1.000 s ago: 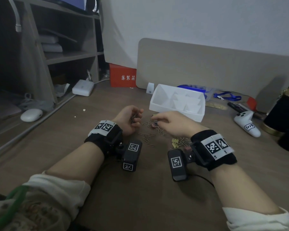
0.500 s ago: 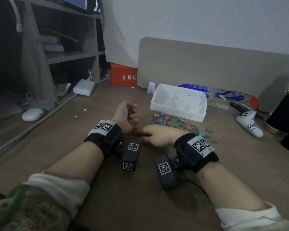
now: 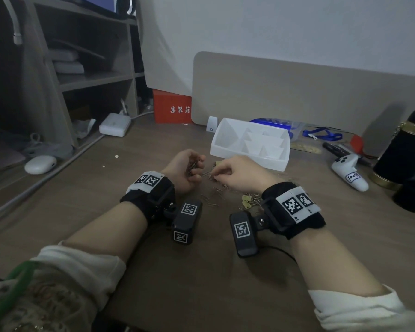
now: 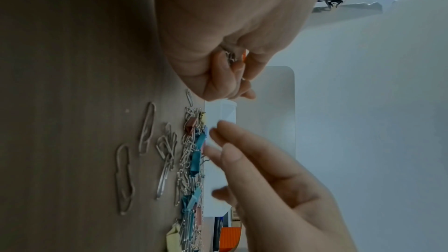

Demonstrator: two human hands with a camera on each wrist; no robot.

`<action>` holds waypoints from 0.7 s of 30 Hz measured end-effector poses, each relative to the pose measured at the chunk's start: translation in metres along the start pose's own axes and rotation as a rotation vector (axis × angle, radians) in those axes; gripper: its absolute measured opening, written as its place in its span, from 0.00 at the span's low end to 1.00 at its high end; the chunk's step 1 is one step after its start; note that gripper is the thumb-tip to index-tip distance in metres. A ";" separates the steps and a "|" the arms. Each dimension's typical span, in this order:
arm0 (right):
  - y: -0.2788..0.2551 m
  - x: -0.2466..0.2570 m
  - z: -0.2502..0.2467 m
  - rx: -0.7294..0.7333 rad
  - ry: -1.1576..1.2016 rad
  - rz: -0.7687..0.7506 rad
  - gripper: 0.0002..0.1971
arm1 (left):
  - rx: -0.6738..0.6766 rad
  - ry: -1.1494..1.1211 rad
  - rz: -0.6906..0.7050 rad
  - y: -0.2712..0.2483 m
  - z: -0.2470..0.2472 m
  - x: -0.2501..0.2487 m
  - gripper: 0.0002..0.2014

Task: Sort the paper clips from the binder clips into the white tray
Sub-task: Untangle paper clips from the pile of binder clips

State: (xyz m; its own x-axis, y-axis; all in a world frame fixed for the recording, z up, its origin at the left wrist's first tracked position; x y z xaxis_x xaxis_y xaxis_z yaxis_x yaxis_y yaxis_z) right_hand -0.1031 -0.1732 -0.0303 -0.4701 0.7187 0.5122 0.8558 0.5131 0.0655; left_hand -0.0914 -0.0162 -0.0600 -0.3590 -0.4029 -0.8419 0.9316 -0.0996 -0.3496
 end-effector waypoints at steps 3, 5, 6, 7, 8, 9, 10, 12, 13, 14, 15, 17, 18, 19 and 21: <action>-0.001 -0.003 -0.003 0.015 -0.056 0.041 0.11 | 0.000 -0.002 -0.005 0.001 0.000 0.000 0.13; -0.004 -0.003 -0.004 0.046 -0.090 0.061 0.10 | -0.002 -0.003 -0.008 0.001 0.000 0.001 0.13; -0.004 -0.002 -0.004 0.054 -0.099 0.066 0.10 | 0.000 -0.004 -0.009 0.001 0.000 0.001 0.13; -0.005 -0.001 -0.004 0.061 -0.103 0.071 0.10 | 0.003 -0.006 -0.009 0.001 0.000 0.001 0.13; -0.005 0.000 -0.003 0.071 -0.107 0.076 0.10 | 0.005 -0.006 -0.008 0.001 0.000 0.001 0.13; -0.005 0.001 -0.001 0.086 -0.113 0.082 0.11 | 0.005 -0.004 -0.006 0.001 0.000 0.001 0.13; -0.005 0.002 0.001 0.105 -0.126 0.086 0.12 | 0.005 -0.001 -0.004 0.000 0.000 0.001 0.13; -0.005 0.003 0.006 0.143 -0.157 0.084 0.15 | 0.002 0.008 -0.003 0.000 0.000 0.001 0.13; -0.004 0.002 0.009 0.152 -0.165 0.083 0.17 | 0.001 0.011 -0.003 0.000 0.000 0.001 0.13; -0.003 0.003 0.011 0.157 -0.167 0.083 0.18 | 0.003 0.013 -0.004 0.000 0.000 0.001 0.13; -0.002 0.004 0.012 0.161 -0.169 0.082 0.19 | 0.005 0.013 -0.006 0.000 0.000 0.000 0.13; -0.001 0.005 0.015 0.170 -0.176 0.075 0.21 | 0.006 0.017 -0.009 0.000 -0.001 0.000 0.13; 0.000 0.005 0.016 0.172 -0.181 0.070 0.22 | 0.007 0.019 -0.009 -0.001 -0.001 0.000 0.13; 0.000 0.006 0.017 0.168 -0.182 0.067 0.23 | 0.007 0.022 -0.008 -0.001 -0.001 0.000 0.13; 0.000 0.005 0.017 0.137 -0.177 0.064 0.26 | 0.006 0.024 -0.005 -0.001 -0.001 0.000 0.13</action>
State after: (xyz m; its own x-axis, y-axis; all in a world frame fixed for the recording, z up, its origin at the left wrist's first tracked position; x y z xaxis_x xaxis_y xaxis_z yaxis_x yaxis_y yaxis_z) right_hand -0.1089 -0.1615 -0.0425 -0.4564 0.8169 0.3527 0.8536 0.5139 -0.0857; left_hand -0.0921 -0.0158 -0.0604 -0.3646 -0.3805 -0.8499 0.9302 -0.1072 -0.3511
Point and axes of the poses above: each hand's wrist, its own y-axis towards the middle knuckle, its own z-axis out of the palm, x = y × z, the point moved 1 cm from there along y, towards the middle knuckle, and after that the axes turned 6 degrees about y, right-handed, at the moved point
